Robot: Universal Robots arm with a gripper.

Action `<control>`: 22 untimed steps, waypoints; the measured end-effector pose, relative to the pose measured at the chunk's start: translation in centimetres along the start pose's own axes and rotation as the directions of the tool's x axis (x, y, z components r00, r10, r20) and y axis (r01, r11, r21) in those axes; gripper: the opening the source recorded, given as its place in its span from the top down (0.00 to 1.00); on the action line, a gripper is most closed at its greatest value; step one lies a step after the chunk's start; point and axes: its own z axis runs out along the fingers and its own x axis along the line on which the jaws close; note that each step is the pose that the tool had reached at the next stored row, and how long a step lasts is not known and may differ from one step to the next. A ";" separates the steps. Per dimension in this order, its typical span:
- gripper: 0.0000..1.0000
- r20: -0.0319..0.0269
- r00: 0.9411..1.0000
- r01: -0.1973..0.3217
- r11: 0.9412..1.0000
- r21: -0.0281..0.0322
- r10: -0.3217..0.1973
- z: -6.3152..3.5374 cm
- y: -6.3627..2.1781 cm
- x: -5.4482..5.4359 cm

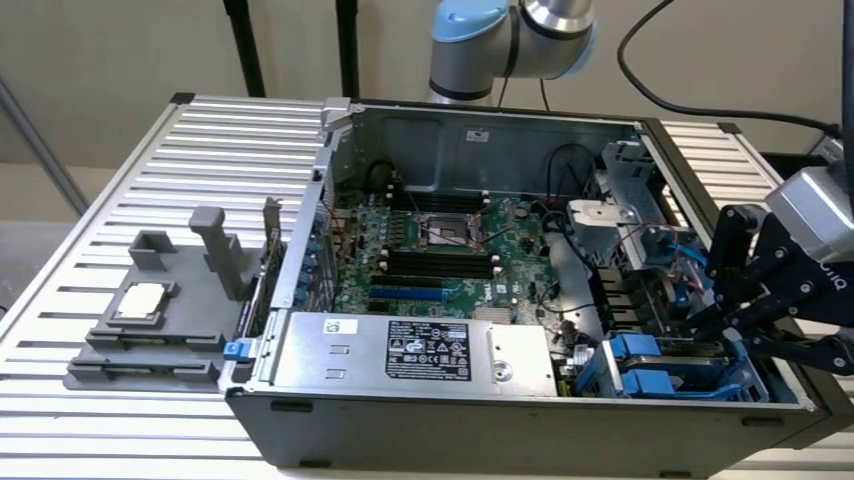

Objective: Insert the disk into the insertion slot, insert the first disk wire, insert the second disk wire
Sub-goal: 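Insert the first disk wire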

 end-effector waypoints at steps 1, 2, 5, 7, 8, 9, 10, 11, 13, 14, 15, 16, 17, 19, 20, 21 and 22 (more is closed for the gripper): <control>0.84 0.001 1.000 -0.007 1.000 0.002 0.007 0.01 0.01 0.0; 0.84 0.002 1.000 -0.014 1.000 0.004 0.014 0.02 0.02 0.0; 0.84 0.005 0.999 -0.044 0.999 0.009 0.044 0.01 0.04 0.0; 0.84 0.008 0.998 -0.065 0.998 0.012 0.065 0.04 0.05 0.0; 0.84 0.009 0.997 -0.074 0.997 0.014 0.074 0.05 0.06 0.0; 0.84 0.010 0.997 -0.081 0.997 0.015 0.081 0.05 0.07 0.0; 0.84 0.010 0.996 -0.087 0.996 0.017 0.087 0.07 0.10 0.0; 0.84 0.010 0.996 -0.090 0.996 0.019 0.090 0.11 0.14 0.0; 0.84 0.010 0.995 -0.095 0.995 0.024 0.095 0.15 0.25 0.0; 0.84 0.009 0.995 -0.095 0.995 0.029 0.095 0.18 0.34 0.0; 0.84 0.009 0.995 -0.095 0.995 0.033 0.095 0.22 0.46 0.0; 0.84 0.009 0.995 -0.095 0.995 0.036 0.095 0.25 0.58 0.0; 0.84 0.008 0.995 -0.095 0.995 0.039 0.095 0.27 0.70 0.0; 0.84 0.007 0.996 -0.094 0.994 0.046 0.094 0.29 0.95 0.0; 0.84 0.007 0.996 -0.094 0.994 0.051 0.094 0.30 1.07 0.0; 0.84 0.006 0.996 -0.093 0.994 0.055 0.093 0.32 1.16 0.1; 0.84 0.006 0.996 -0.093 0.994 0.059 0.093 0.33 1.26 0.1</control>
